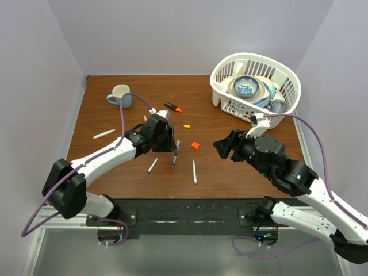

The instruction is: Insert the pens into the pen caps

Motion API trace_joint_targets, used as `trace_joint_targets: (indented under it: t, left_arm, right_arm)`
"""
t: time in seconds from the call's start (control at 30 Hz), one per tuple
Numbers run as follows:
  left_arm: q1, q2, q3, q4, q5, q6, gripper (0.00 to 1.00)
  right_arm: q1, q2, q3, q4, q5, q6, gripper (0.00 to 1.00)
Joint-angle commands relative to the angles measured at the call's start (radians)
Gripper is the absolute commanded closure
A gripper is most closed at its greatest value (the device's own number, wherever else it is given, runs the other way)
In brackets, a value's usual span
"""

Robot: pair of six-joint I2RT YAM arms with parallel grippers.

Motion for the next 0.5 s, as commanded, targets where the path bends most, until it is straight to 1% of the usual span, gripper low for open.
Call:
trace_joint_targets:
  t: [0.0, 0.1, 0.13, 0.17, 0.27, 0.3, 0.4, 0.47]
  left_arm:
    - [-0.001, -0.087, -0.044, 0.022, 0.072, 0.019, 0.45]
    - [0.005, -0.145, -0.05, 0.047, 0.054, -0.004, 0.43]
    - [0.005, -0.158, -0.047, 0.033, 0.023, -0.001, 0.42]
    - [0.006, -0.168, -0.038, 0.022, -0.033, -0.001, 0.43]
    - [0.008, -0.216, -0.027, -0.021, -0.095, 0.01, 0.42]
    - [0.008, -0.246, -0.027, -0.025, -0.1, 0.014, 0.42]
    - [0.008, -0.306, -0.035, -0.048, -0.124, 0.016, 0.42]
    - [0.008, -0.336, -0.05, -0.058, -0.141, 0.016, 0.42]
  right_arm:
    - [0.002, 0.071, -0.058, -0.021, 0.05, 0.006, 0.38]
    - [0.002, 0.159, -0.078, -0.02, 0.021, 0.018, 0.42]
    - [0.002, 0.226, -0.079, -0.02, 0.003, 0.025, 0.44]
    - [0.004, 0.255, -0.084, -0.018, -0.011, 0.038, 0.46]
    - [0.004, 0.34, -0.124, 0.038, -0.065, 0.066, 0.51]
    - [0.004, 0.36, -0.138, 0.084, -0.083, 0.075, 0.52]
    - [0.005, 0.435, -0.185, 0.155, -0.102, 0.112, 0.53]
    - [0.016, 0.507, -0.188, 0.164, -0.103, 0.132, 0.53]
